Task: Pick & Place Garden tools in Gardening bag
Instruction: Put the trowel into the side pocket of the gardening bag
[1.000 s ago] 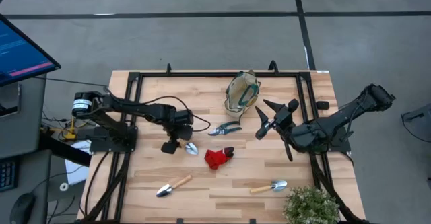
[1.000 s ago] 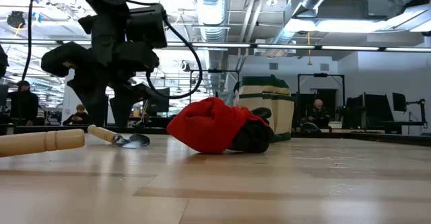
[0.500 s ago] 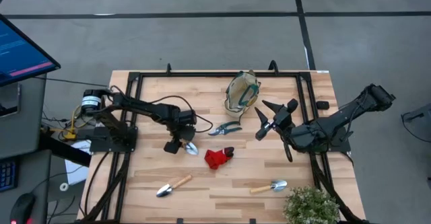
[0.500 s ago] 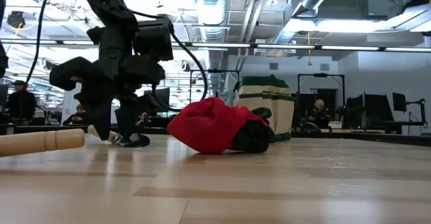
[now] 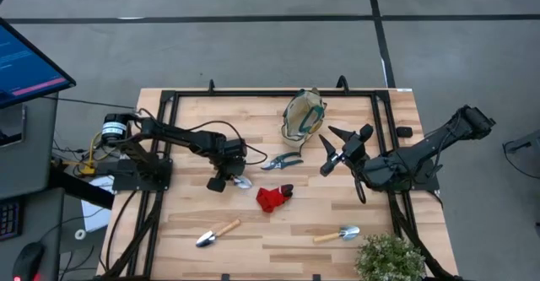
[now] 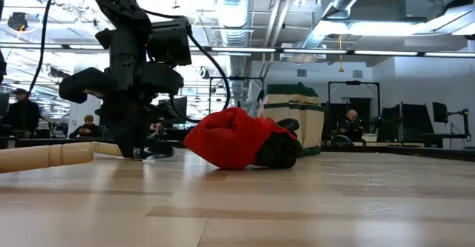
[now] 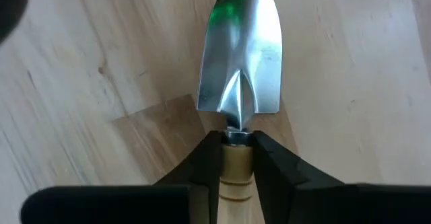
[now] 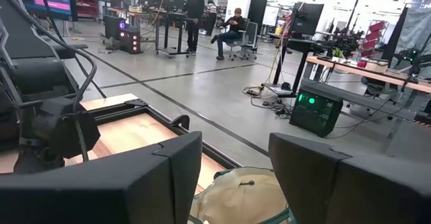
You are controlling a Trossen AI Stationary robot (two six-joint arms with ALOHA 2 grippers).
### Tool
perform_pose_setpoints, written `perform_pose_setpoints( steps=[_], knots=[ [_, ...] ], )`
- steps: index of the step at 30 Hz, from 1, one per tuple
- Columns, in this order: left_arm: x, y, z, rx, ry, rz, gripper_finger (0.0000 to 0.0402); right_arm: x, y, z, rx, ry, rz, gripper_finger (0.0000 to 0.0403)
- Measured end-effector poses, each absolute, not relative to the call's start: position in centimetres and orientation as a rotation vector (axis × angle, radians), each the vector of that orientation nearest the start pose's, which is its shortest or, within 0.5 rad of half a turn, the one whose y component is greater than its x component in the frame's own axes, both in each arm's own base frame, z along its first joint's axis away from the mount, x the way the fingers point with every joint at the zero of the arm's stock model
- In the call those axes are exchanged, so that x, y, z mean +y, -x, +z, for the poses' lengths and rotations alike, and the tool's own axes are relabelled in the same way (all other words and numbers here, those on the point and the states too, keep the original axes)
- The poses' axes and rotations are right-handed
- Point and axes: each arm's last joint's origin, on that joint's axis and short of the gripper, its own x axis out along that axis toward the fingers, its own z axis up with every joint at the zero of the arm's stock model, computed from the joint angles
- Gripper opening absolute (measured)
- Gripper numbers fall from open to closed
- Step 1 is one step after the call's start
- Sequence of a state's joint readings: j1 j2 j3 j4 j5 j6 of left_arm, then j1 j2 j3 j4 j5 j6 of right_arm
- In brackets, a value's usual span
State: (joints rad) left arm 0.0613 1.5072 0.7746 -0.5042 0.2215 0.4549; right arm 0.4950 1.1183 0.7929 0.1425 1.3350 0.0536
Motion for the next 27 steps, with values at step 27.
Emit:
perform_pose_setpoints(
  steps=[27],
  knots=[
    [11.1, -22.8, 31.5, -0.045, 0.136, 0.398, 0.0062, 7.1, -22.0, 30.5, 0.102, 0.101, -0.881, 0.0137]
  ],
)
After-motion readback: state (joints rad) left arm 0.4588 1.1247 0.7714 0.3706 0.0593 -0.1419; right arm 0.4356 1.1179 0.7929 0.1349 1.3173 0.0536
